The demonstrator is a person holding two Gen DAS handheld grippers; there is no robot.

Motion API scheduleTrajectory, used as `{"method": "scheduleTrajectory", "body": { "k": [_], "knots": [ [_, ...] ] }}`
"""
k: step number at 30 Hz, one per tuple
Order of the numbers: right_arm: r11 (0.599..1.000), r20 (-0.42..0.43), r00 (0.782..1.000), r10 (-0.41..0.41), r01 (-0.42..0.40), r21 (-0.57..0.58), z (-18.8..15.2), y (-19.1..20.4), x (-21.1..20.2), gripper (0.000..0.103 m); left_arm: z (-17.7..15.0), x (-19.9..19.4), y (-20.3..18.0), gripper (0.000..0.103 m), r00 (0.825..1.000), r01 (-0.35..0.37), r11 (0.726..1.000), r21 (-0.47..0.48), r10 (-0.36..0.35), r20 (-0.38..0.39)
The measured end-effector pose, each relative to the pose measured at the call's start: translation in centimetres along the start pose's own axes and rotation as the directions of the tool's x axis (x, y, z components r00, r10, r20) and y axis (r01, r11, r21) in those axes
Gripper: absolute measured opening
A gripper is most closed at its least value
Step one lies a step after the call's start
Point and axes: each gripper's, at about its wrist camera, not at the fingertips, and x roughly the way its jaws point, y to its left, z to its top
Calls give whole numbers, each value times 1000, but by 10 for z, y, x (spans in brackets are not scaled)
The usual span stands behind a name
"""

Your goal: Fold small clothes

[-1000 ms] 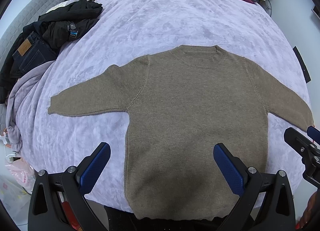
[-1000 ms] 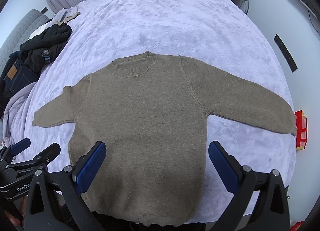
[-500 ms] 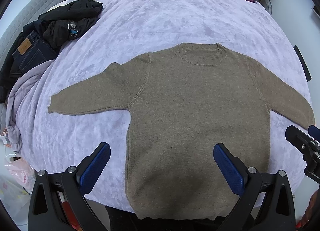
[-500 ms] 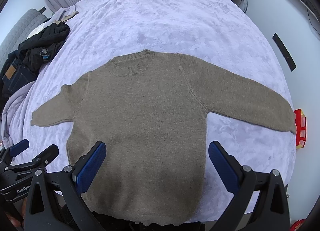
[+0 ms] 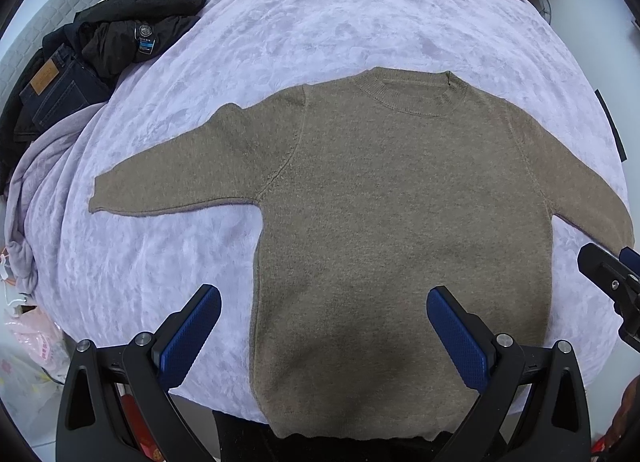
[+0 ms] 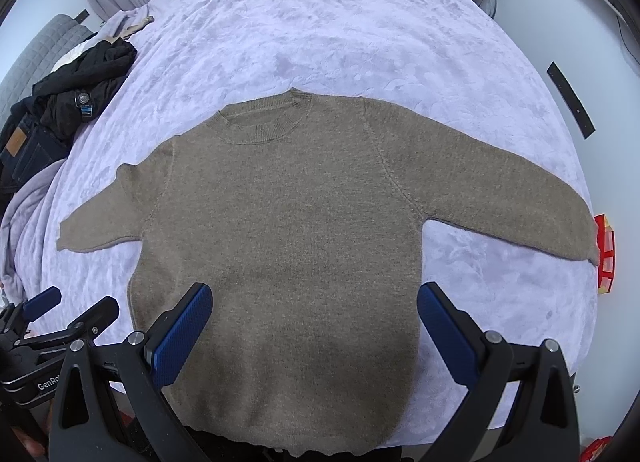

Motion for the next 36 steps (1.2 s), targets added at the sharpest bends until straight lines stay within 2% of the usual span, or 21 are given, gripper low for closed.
{"method": "scheduleTrajectory", "body": {
  "k": [9, 20, 23, 36],
  "knots": [
    [1000, -8, 1000, -5, 5, -10, -2, 5, 27, 102, -1, 30, 1, 103, 1000, 9, 1000, 8, -9, -4],
    [1000, 80, 997, 0, 1, -15, 0, 11, 56, 102, 1, 79, 3, 103, 1000, 29, 999, 34, -29, 1],
    [1000, 81, 997, -9, 10, -9, -1, 14, 69, 102, 2, 92, 9, 103, 999, 34, 999, 21, -34, -18],
    [997, 72, 997, -8, 14, -78, -7, 48, 119, 102, 8, 122, 39, 103, 997, 83, 997, -8, -83, -6]
  ]
}}
